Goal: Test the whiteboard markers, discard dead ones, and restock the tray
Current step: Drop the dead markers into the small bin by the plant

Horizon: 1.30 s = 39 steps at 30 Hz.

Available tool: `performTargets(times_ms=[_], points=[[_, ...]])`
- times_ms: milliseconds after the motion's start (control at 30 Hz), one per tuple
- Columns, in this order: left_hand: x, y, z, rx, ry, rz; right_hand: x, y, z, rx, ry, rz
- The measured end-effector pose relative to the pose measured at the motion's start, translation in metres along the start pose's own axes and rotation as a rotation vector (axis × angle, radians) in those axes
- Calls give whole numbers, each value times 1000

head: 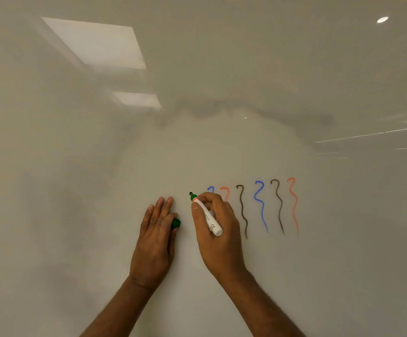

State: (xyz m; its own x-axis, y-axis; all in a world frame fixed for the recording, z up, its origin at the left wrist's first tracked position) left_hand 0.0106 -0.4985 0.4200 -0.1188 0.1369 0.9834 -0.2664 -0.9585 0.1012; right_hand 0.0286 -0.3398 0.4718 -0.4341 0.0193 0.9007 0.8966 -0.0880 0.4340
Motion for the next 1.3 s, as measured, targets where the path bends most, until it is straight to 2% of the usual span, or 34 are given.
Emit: performTargets(times_ms=[167,433,533,667,767,833,933,1000,1133,1200,1233,1300], points=[[-2,1,-1,8,-19,-24,-1,-14,2,-46,-142,6],[0,1,1,-10,-47,-26,-45,-29,13,-201,-87,-28],[0,0,2,-21,-26,-10,-63,-39,18,-286,6,-130],[3,-7,14,-106,8,99,-81,-27,41,-117,-48,-276],[-1,-25,32,-322,-17,336,-92,3,59,46,-113,-270],[-4,-41,44,-515,-13,578,-97,17,65,117,-102,-283],[-4,-67,48,-1031,71,1005,-105,31,71,138,-40,-276],[-5,-86,46,-1373,148,1199,-111,43,75,141,4,-262],[-14,-114,42,-1826,272,1412,-121,55,87,143,45,-251],[-22,-129,43,-1909,383,1443,-125,56,89,157,52,-260],[-21,-158,50,-1954,422,1460,-132,63,113,155,55,-276],[-27,-181,53,-1994,464,1464,-137,70,131,123,59,-278]])
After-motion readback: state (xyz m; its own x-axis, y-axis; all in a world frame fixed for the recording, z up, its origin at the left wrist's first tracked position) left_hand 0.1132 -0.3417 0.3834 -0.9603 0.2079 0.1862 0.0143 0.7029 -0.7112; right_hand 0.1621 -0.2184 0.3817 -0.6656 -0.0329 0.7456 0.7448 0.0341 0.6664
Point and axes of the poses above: each hand's wrist, its own x-axis towards the middle knuckle, its own z-axis out of the back of the hand, y = z × x, the point moved 6 cm from there along x, towards the middle knuckle, and after that the axes turned 4 degrees about x, right-handed, at the moved point
